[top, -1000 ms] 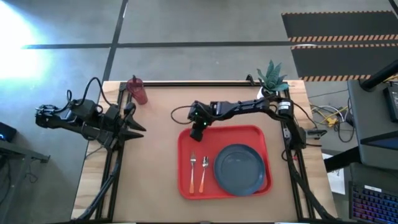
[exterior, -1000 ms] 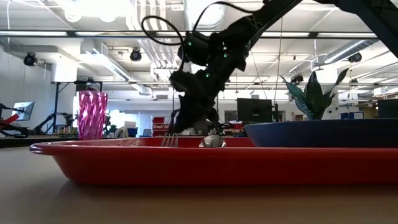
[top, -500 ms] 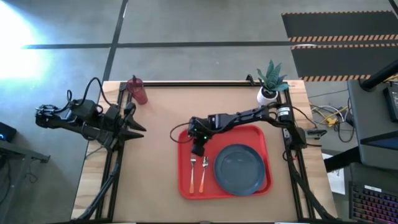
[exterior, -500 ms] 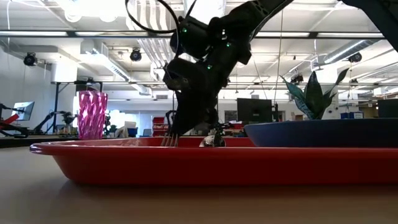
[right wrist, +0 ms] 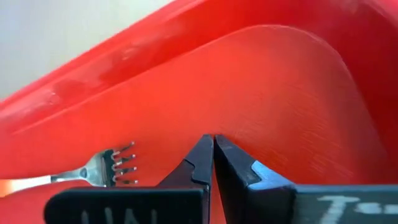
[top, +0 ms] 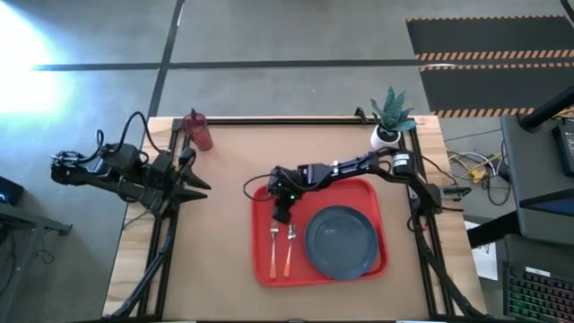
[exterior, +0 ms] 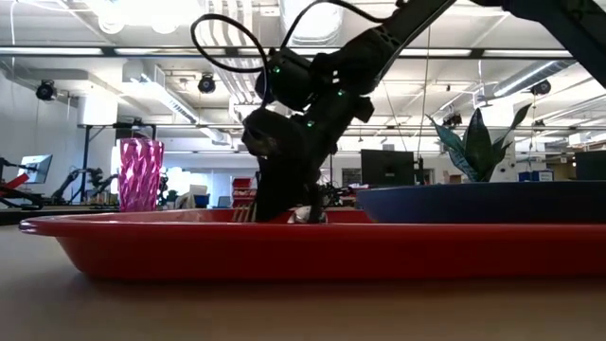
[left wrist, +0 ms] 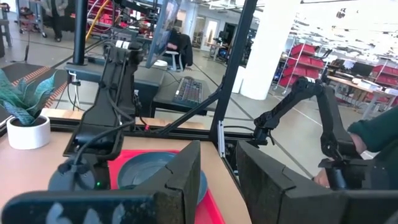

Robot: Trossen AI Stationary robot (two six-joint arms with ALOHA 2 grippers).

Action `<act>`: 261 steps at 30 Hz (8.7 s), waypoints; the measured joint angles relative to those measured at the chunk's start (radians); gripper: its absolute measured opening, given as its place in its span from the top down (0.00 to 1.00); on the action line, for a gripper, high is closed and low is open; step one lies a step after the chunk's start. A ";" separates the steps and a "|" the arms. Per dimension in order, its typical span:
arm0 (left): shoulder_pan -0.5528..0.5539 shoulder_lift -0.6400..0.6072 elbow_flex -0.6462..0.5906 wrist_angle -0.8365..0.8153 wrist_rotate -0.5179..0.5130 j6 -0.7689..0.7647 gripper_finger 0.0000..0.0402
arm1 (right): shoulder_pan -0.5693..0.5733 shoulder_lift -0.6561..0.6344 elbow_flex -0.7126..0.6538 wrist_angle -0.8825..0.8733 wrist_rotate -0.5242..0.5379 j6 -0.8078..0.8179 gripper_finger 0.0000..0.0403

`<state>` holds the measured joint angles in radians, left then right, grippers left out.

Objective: Pick and place plate/cup/fork/spoon on tray
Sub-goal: Move the orange serving tray to the center of the table, then adjust the blue plate on the orange serving tray, then adjust the orange serving tray on the table, then put the red glass on the orange serving tray to the top right of the blue plate

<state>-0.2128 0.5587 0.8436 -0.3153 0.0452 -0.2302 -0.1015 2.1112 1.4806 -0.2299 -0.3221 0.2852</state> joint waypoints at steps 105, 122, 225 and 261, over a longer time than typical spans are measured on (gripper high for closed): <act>0.000 0.003 0.000 -0.008 0.007 0.001 0.78 | 0.212 -0.163 0.166 -0.665 0.321 0.133 0.98; 0.000 0.003 0.000 -0.008 0.008 0.002 0.78 | 0.192 -0.275 0.139 -0.641 0.397 0.100 0.98; 0.000 0.005 0.000 -0.009 0.007 0.006 0.78 | 0.536 -0.729 -0.572 -0.497 0.596 1.162 0.98; 0.002 -0.118 0.070 -0.219 -0.545 0.247 0.78 | 0.179 -0.746 0.092 -0.481 0.634 0.064 0.98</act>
<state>-0.2108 0.4402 0.9141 -0.5339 -0.4996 0.0169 0.0780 1.3651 1.5726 -0.7109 0.3120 0.3490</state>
